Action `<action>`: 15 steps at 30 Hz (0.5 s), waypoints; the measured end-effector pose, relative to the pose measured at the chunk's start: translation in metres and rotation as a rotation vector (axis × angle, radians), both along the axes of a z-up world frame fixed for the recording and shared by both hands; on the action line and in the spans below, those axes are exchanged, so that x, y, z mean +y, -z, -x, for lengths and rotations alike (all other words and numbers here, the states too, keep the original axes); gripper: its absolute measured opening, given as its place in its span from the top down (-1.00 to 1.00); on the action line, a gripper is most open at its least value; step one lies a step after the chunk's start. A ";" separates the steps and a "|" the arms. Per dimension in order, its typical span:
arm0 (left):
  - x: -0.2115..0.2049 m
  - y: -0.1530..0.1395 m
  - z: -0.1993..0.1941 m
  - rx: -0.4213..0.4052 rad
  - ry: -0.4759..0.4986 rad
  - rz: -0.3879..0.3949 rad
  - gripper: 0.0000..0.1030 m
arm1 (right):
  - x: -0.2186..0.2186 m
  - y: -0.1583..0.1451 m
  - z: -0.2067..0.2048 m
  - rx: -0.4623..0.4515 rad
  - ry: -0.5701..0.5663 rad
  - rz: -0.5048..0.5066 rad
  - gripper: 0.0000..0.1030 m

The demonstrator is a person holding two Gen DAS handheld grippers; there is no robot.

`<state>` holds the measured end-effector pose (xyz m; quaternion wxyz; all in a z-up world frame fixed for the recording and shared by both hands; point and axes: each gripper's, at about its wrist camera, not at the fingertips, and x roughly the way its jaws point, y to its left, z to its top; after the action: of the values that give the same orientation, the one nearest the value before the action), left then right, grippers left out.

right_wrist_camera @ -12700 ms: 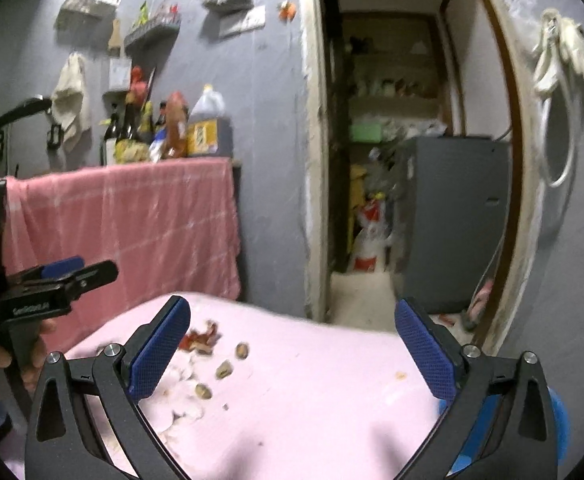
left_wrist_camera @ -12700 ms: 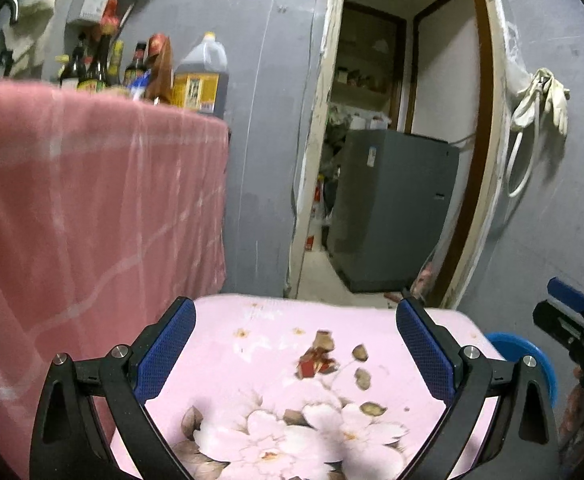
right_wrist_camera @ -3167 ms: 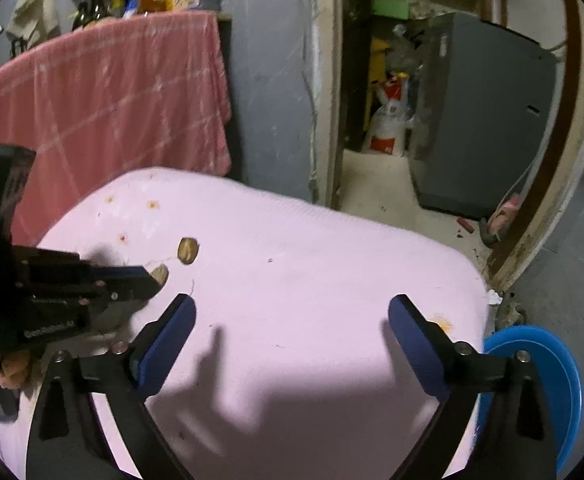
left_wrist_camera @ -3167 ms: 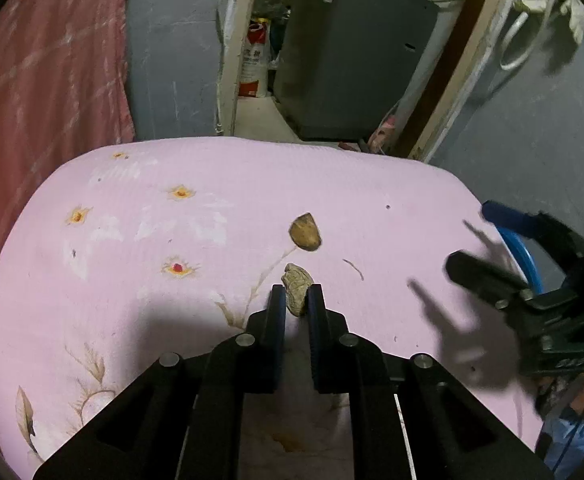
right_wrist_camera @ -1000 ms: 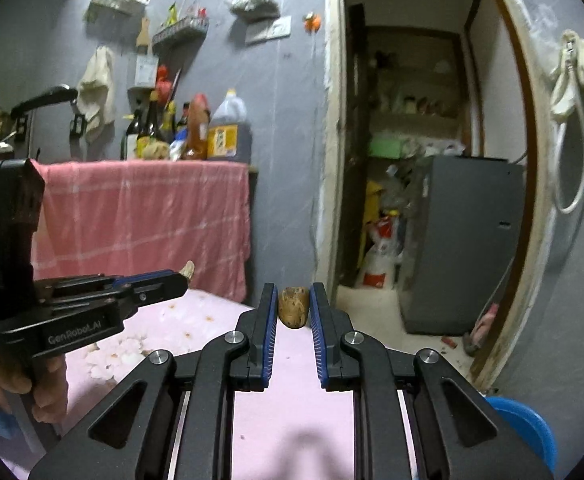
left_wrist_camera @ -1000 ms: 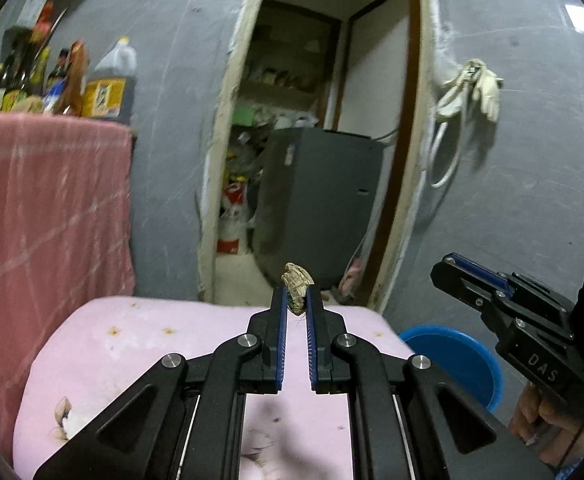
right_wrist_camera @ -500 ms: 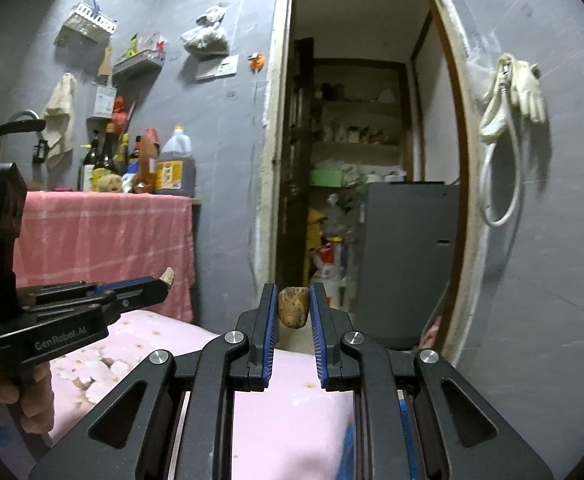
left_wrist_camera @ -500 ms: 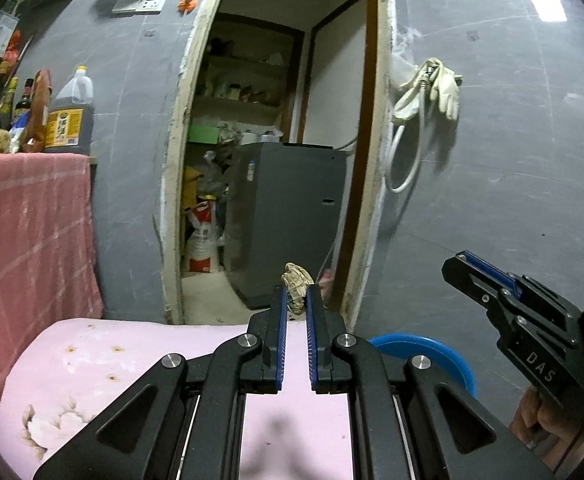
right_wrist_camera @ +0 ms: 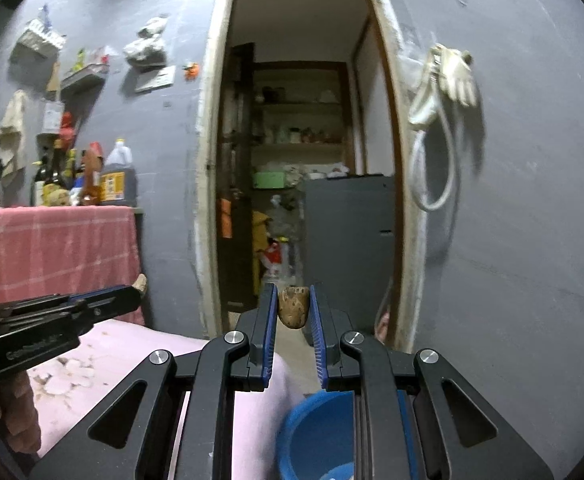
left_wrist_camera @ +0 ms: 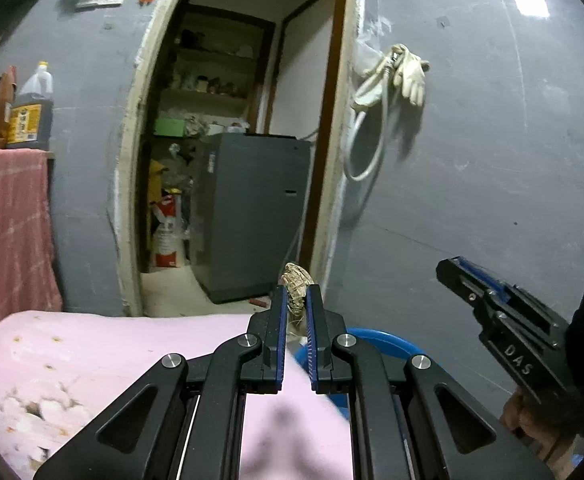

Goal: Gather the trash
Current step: 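Carry both nut shells over the blue basin and open both tools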

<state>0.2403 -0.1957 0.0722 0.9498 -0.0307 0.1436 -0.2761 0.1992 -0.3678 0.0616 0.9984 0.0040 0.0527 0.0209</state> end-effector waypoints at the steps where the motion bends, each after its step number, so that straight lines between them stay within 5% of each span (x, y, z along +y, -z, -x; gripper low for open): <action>1: -0.005 0.001 -0.001 0.006 0.008 -0.002 0.87 | -0.004 0.002 -0.001 0.006 0.007 -0.007 0.72; 15: -0.072 0.027 -0.022 0.088 0.081 -0.016 0.87 | -0.060 0.039 -0.009 0.102 0.071 -0.101 0.72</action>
<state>0.2623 -0.2675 0.0448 0.9309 -0.0293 0.1886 -0.3115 0.2078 -0.4282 0.0227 0.9930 0.0575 0.1023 -0.0121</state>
